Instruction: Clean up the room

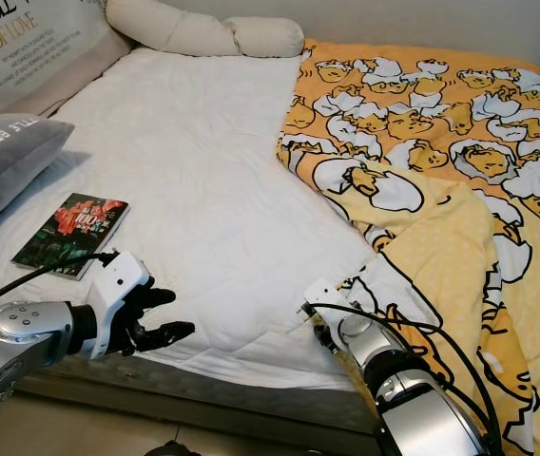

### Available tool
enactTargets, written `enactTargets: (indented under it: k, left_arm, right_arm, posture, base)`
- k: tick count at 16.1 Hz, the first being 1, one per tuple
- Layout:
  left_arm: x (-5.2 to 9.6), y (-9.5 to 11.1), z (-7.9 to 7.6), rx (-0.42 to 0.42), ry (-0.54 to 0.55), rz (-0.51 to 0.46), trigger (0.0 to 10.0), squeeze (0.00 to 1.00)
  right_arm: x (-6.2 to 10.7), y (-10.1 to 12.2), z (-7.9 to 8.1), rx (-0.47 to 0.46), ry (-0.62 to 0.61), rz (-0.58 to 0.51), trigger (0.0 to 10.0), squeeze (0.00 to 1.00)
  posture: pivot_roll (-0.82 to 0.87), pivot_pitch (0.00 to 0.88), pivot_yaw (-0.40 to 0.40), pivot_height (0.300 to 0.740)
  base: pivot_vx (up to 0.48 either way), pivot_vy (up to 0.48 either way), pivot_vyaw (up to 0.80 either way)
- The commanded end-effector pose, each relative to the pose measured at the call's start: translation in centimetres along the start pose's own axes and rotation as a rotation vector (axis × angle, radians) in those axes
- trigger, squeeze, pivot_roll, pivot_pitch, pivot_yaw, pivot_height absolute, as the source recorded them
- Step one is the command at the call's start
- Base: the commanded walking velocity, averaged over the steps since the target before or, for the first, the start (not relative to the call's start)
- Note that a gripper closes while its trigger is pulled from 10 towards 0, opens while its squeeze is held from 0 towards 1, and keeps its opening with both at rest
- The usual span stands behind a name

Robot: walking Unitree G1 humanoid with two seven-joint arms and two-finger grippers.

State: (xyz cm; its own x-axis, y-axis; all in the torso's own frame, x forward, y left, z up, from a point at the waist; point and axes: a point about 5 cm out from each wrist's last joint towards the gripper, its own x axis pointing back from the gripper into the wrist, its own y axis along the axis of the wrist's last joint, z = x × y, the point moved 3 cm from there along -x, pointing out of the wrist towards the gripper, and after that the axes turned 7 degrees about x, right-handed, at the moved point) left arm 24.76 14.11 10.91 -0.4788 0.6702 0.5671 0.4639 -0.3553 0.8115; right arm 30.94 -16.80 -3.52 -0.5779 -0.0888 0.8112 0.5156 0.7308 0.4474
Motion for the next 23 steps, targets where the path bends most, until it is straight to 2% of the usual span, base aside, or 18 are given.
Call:
enactTargets:
  k: [1, 4, 13, 16, 18, 19, 21, 23]
  left_arm:
    - [0.2, 0.0, -0.1, -0.011, -0.005, 0.01, 10.0, 0.0]
    - [0.1, 0.1, -0.1, -0.013, -0.009, 0.007, 10.0, 0.0]
    - [0.0, -0.4, -0.8, -0.009, -0.026, 0.007, 10.0, 0.0]
    - [0.0, -0.6, -1.1, -0.003, -0.031, 0.007, 10.0, 0.0]
    - [-0.1, -0.7, -1.1, 0.0, -0.029, 0.007, 10.0, 0.0]
    - [-0.1, -0.7, -1.2, 0.005, -0.032, 0.006, 10.0, 0.0]
    - [-0.1, -0.7, -1.4, 0.008, -0.036, 0.005, 10.0, 0.0]
    - [-0.1, -0.9, -1.6, 0.01, -0.041, 0.006, 10.0, 0.0]
  right_arm:
    - [0.0, 0.0, -0.1, -0.024, -0.007, -0.001, 0.0, 0.0]
    - [0.0, 0.1, 0.1, -0.107, 0.021, -0.024, 0.0, 0.0]
    - [0.2, -0.8, -0.1, -0.184, 0.053, -0.058, 0.0, 0.0]
    - [0.6, -0.8, -0.3, -0.209, 0.085, -0.125, 0.0, 0.0]
    - [0.8, -0.2, 0.0, -0.262, 0.127, -0.181, 0.0, 0.0]
    - [1.9, 1.4, 1.6, -0.278, 0.272, -0.329, 0.0, 0.0]
    - [3.8, 3.7, 3.7, -0.269, 0.441, -0.498, 0.0, 0.0]
    - [7.0, 6.5, 6.5, -0.251, 0.67, -0.677, 0.0, 0.0]
  posture:
    - [0.09, 0.0, 0.02, 0.74]
    - [0.09, 0.0, 0.02, 0.74]
    - [0.07, 0.0, 0.02, 0.74]
    - [0.06, 0.0, 0.025, 0.74]
    - [0.06, 0.0, 0.027, 0.74]
    - [0.06, 0.0, 0.03, 0.74]
    - [0.05, 0.0, 0.031, 0.74]
    - [0.05, 0.0, 0.032, 0.74]
  base:
    - [0.0, 0.0, 0.0]
    - [0.0, 0.0, 0.0]
    - [0.0, 0.0, 0.0]
    - [0.0, 0.0, 0.0]
    - [0.0, 0.0, 0.0]
    - [0.0, 0.0, 0.0]
    - [0.0, 0.0, 0.0]
    - [0.0, 0.0, 0.0]
